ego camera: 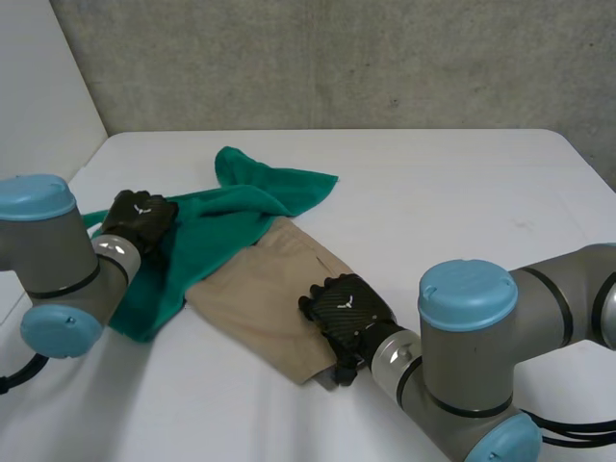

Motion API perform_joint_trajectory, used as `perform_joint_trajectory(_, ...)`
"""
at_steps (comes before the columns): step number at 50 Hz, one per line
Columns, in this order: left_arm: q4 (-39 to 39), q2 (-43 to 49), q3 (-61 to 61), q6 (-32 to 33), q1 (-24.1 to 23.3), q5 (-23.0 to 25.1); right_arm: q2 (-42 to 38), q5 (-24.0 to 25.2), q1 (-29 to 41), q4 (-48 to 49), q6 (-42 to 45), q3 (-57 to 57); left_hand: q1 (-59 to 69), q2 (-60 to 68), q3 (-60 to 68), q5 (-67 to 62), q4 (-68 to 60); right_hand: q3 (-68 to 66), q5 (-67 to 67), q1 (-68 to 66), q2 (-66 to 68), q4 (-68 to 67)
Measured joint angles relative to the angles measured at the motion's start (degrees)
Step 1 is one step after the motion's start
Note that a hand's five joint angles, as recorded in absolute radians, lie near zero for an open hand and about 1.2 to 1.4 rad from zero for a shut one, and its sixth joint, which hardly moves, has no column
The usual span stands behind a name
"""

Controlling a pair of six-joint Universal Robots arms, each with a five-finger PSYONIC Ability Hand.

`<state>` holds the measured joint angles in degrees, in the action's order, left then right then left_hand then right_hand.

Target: Fold the laundry.

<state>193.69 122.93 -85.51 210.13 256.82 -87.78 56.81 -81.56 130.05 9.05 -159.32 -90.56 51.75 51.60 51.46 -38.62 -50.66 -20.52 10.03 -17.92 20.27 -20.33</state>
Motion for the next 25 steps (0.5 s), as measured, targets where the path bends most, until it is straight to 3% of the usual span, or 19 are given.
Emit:
perform_joint_trajectory(3,0.61,0.37,0.66,-0.07,-0.13,-0.09,-0.77,-0.84,-0.07,0.71,0.04,0.20,2.54,2.73,2.75,-3.64,-3.77,0.00,0.00,0.00,0.00,0.00)
perform_joint_trajectory(4,0.85,0.36,0.85,-0.11,-0.19,-0.14,-0.98,-1.05,-0.09,0.84,0.06,0.27,9.58,14.12,13.87,-14.04,-15.21,0.00,0.00,0.00,0.00,0.00)
perform_joint_trajectory(6,1.14,0.18,1.03,-0.22,-0.31,-0.20,-1.47,-1.50,-0.14,1.05,0.19,0.47,9.58,15.46,14.91,-14.79,-16.41,0.00,0.00,0.00,0.00,0.00)
perform_joint_trajectory(7,1.52,-0.71,1.18,-0.61,-0.49,-0.27,-2.11,-2.06,-0.21,1.16,0.60,0.77,9.58,16.50,15.98,-15.18,-17.44,-22.20,20.34,-13.27,22.01,-22.39)
perform_joint_trajectory(12,2.01,-5.84,1.10,-3.38,-0.63,-0.36,-2.98,-3.51,-0.43,1.18,2.52,1.34,9.58,16.60,16.14,-15.18,-17.44,-42.83,38.80,-20.13,34.53,-44.07)
perform_joint_trajectory(14,2.08,-9.05,1.06,-5.35,-0.54,-0.34,-2.83,-4.34,-0.62,1.10,3.54,1.41,9.59,16.61,16.21,-15.18,-17.46,-45.43,44.94,-20.13,34.57,-47.27)
perform_joint_trajectory(25,1.52,-21.15,1.99,-10.04,1.64,0.17,3.78,-5.55,-1.07,0.50,5.10,0.90,12.86,16.81,16.60,-16.92,-17.98,-46.83,46.81,-20.13,34.60,-47.64)
